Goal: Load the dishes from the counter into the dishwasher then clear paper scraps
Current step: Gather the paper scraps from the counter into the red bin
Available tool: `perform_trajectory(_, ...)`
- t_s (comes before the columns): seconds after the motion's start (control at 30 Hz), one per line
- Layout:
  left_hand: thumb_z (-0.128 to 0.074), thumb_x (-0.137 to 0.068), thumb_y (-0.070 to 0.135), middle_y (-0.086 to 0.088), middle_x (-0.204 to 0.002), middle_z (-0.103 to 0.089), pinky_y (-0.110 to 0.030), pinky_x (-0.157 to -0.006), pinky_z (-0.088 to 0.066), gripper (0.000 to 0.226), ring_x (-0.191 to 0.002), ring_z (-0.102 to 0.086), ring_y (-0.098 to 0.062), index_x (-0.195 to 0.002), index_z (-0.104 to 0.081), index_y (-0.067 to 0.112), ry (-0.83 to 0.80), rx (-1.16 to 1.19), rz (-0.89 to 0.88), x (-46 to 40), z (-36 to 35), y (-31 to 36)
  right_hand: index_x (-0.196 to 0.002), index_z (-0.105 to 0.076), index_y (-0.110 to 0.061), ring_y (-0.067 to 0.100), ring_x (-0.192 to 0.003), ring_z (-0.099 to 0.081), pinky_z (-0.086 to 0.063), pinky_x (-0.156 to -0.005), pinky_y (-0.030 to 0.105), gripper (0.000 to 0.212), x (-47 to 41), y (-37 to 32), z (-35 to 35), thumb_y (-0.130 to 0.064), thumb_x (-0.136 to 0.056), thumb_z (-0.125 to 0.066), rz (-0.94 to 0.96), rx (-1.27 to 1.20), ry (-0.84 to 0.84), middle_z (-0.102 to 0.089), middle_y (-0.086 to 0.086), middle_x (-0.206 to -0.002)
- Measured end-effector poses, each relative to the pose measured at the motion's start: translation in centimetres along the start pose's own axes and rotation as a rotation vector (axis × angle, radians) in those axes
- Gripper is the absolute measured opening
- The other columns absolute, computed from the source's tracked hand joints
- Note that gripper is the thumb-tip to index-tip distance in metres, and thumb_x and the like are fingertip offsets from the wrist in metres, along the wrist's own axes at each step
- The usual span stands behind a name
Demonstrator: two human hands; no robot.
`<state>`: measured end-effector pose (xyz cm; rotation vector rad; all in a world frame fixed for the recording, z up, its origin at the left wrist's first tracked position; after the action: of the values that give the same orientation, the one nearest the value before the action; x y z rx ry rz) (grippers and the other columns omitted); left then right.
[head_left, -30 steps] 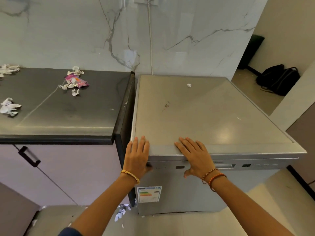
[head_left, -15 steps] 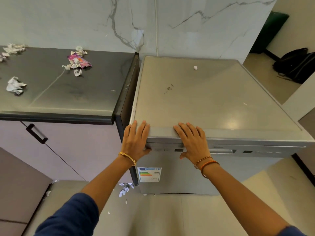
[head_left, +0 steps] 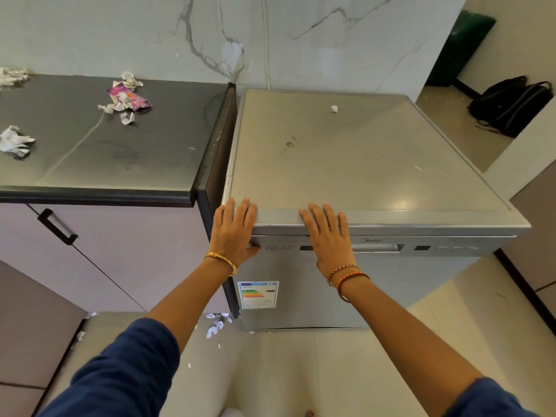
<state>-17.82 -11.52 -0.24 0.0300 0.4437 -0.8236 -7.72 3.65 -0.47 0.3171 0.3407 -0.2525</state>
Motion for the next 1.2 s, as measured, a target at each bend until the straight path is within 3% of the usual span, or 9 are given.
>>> perform_trajectory(0.17,-0.088,-0.034,0.046,-0.019,-0.113,-0.063,-0.05,-0.083,-0.051,0.102,-0.099,-0.062,-0.042,-0.117,-0.043,0.006,-0.03,-0.002,0.023,0.2,0.0,0.1,-0.128,-0.034,-0.015,0.03,-0.11,-0.06,-0.05,-0.088,0.044,0.127,0.1,0.3,0.3,-0.012,-0.014,-0.089,0.023,0.002,-0.017,-0.061,0.008,-0.123)
perform_trajectory(0.9,-0.09,-0.03,0.04,-0.018,-0.115,-0.063,-0.052,-0.084,-0.05,0.105,-0.101,-0.061,-0.042,-0.118,-0.043,0.006,-0.074,0.016,0.067,0.5,0.0,0.4,-0.132,-0.033,-0.014,0.031,-0.115,-0.057,-0.045,-0.094,0.045,0.141,0.4,0.2,0.3,-0.031,-0.004,-0.091,0.001,-0.017,-0.196,-0.058,0.008,-0.127)
perform_trajectory(0.97,-0.091,-0.028,0.039,-0.018,-0.114,-0.063,-0.052,-0.084,-0.05,0.106,-0.101,-0.062,-0.041,-0.117,-0.043,0.007,-0.069,0.026,0.072,0.5,0.0,0.4,-0.14,-0.029,-0.016,0.031,-0.124,-0.049,-0.038,-0.101,0.042,0.141,0.3,0.5,1.1,-0.032,-0.015,-0.092,-0.022,-0.04,-0.24,-0.05,0.009,-0.136)
perform_trajectory(1.07,-0.091,-0.027,0.039,-0.017,-0.113,-0.063,-0.052,-0.083,-0.05,0.107,-0.1,-0.062,-0.041,-0.117,-0.043,0.007,-0.071,0.036,0.078,0.5,0.1,0.4,-0.146,0.007,-0.017,0.026,-0.144,-0.007,-0.008,-0.115,0.035,0.118,0.4,1.8,1.4,-0.018,-0.064,-0.079,0.126,-0.157,-0.323,-0.003,0.004,-0.156)
perform_trajectory(1.13,-0.092,-0.026,0.04,-0.017,-0.114,-0.063,-0.052,-0.083,-0.05,0.109,-0.1,-0.062,-0.041,-0.117,-0.044,0.007,-0.073,0.033,0.084,0.5,0.2,0.4,-0.143,0.014,-0.017,0.023,-0.144,0.001,0.001,-0.115,0.03,0.111,0.6,2.7,1.4,-0.01,-0.072,-0.071,0.148,-0.201,-0.337,0.006,0.003,-0.156)
perform_trajectory(1.2,-0.092,-0.024,0.041,-0.018,-0.114,-0.063,-0.053,-0.083,-0.049,0.109,-0.101,-0.062,-0.042,-0.117,-0.047,0.006,-0.08,0.029,0.09,0.6,0.2,0.4,-0.146,0.009,-0.014,0.024,-0.144,0.002,0.004,-0.113,0.03,0.108,0.8,2.6,1.4,-0.009,-0.073,-0.071,0.111,-0.234,-0.312,0.005,0.005,-0.156)
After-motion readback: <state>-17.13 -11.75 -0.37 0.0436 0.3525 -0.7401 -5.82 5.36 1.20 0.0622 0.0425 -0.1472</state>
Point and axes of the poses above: each hand's wrist, its own x-axis away from the middle knuckle, its own z-axis out of the back of the hand, y = z × x, the point moved 4 cm from there along -x, towards the middle knuckle
